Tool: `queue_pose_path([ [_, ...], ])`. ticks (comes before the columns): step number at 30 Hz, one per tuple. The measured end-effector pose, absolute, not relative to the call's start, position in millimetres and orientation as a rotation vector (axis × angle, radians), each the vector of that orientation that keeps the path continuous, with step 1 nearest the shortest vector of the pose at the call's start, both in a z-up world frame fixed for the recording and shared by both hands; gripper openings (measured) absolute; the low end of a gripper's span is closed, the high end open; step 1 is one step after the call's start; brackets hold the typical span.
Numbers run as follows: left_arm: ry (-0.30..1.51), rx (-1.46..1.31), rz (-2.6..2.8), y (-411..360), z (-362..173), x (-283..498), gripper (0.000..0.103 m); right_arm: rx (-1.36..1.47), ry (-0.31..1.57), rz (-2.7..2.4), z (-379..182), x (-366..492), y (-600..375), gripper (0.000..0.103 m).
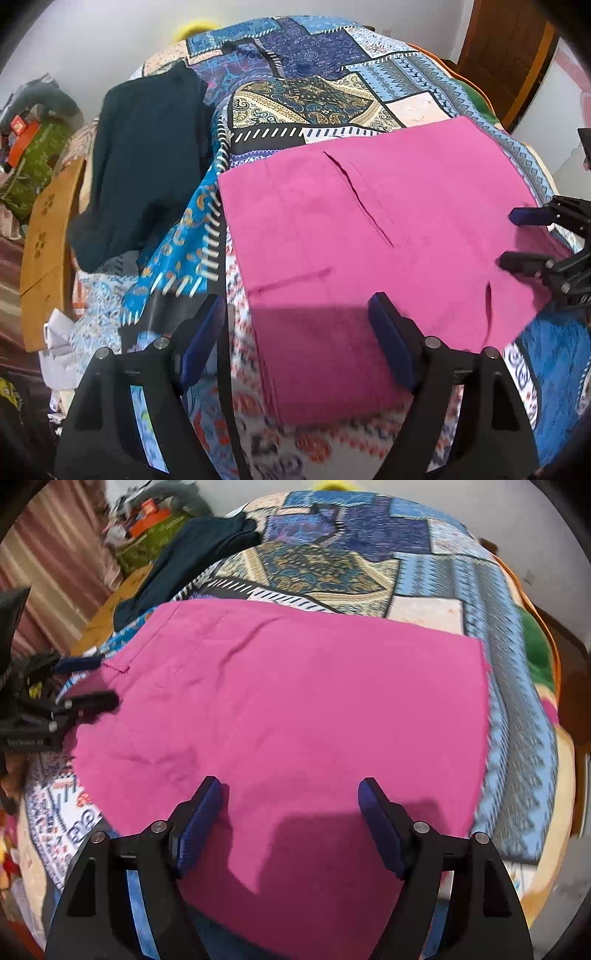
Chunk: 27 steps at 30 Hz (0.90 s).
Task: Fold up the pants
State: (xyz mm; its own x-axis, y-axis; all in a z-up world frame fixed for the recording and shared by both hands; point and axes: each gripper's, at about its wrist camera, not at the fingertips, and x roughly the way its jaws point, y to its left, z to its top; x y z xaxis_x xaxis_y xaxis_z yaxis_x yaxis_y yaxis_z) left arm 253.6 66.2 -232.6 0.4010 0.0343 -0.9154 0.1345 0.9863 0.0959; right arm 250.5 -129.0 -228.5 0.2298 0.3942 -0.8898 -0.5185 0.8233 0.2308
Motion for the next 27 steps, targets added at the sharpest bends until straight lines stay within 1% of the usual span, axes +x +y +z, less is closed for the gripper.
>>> queue_pose_path([
  [3,1.127,0.169,-0.044,64.6,-229.9,242.5,0.081,-0.104,1.159,0.602,-229.0,238.3,-141.0,0.076],
  [13,1.099,0.071,-0.040,75.7,-223.4,211.2,0.082,-0.129,1.103,0.527,-223.4,211.4,-161.1,0.077],
  [19,1.096,0.038,-0.042,78.8,-212.4,200.1,0.082,-0.121,1.107,0.499,-217.8,208.9,-167.4,0.077],
  [24,1.061,-0.002,-0.050,82.4,-196.7,183.4,0.081,-0.110,1.043,0.524,-195.3,203.5,-161.0,0.077],
  [27,1.074,-0.069,-0.068,82.5,-196.2,177.2,0.081,-0.110,0.989,0.555,-180.2,202.5,-149.7,0.077],
])
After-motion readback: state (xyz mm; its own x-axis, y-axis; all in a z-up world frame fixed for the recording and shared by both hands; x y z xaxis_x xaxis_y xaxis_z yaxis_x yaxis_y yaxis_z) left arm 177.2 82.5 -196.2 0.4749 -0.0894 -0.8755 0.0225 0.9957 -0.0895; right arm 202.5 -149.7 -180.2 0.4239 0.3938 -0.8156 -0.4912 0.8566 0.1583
